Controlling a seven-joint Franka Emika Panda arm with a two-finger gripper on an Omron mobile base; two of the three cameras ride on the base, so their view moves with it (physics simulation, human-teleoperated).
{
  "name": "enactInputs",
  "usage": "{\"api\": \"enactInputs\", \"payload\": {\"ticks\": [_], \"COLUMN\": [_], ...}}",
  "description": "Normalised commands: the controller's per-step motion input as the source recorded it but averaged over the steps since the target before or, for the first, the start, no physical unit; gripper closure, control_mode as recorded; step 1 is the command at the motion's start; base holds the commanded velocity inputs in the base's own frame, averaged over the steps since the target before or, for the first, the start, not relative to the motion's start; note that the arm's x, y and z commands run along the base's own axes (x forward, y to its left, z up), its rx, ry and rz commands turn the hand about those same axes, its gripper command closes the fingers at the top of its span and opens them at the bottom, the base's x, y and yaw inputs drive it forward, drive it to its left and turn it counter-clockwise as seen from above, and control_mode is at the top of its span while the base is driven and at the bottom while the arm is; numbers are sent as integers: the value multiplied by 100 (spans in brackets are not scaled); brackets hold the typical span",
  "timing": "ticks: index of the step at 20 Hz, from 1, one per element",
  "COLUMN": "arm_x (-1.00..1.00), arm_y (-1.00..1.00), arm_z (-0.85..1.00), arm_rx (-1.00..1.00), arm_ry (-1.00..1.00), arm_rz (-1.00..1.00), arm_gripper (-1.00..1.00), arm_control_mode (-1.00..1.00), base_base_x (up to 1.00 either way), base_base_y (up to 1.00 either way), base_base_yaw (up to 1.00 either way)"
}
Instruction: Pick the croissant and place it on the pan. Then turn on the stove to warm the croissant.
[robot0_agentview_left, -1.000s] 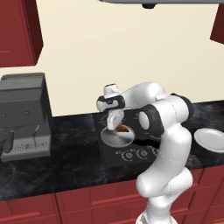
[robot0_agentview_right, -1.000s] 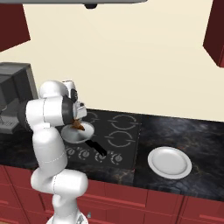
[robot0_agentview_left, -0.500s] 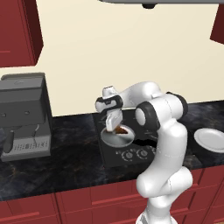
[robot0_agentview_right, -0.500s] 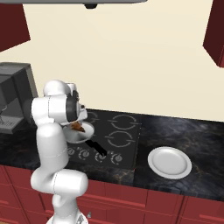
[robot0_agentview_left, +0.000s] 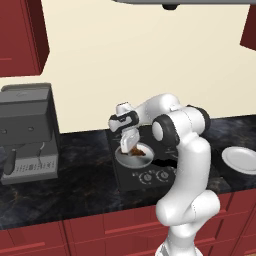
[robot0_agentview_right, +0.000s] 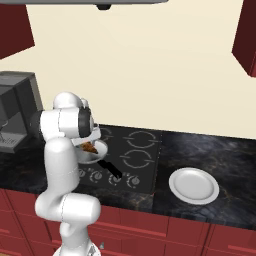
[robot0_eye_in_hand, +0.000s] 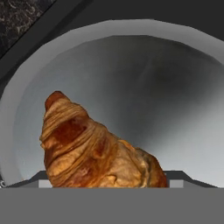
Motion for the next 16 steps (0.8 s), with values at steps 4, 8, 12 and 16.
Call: {"api": "enactInputs", "payload": {"ticks": [4, 8, 12, 16], "arm_x": [1, 4, 0, 10], "arm_y": [-5, -10, -2, 0], "arm_z": [0, 0, -1, -13], "arm_rx": [0, 0, 0, -2], "arm_ry": [0, 0, 0, 0], "arm_rz": [0, 0, 0, 0], "arm_gripper": [-100, -100, -100, -100], "arm_control_mode": [-100, -100, -100, -100], "base_base_x": [0, 0, 0, 0], "base_base_y": [0, 0, 0, 0], "base_base_yaw": [0, 0, 0, 0]}}
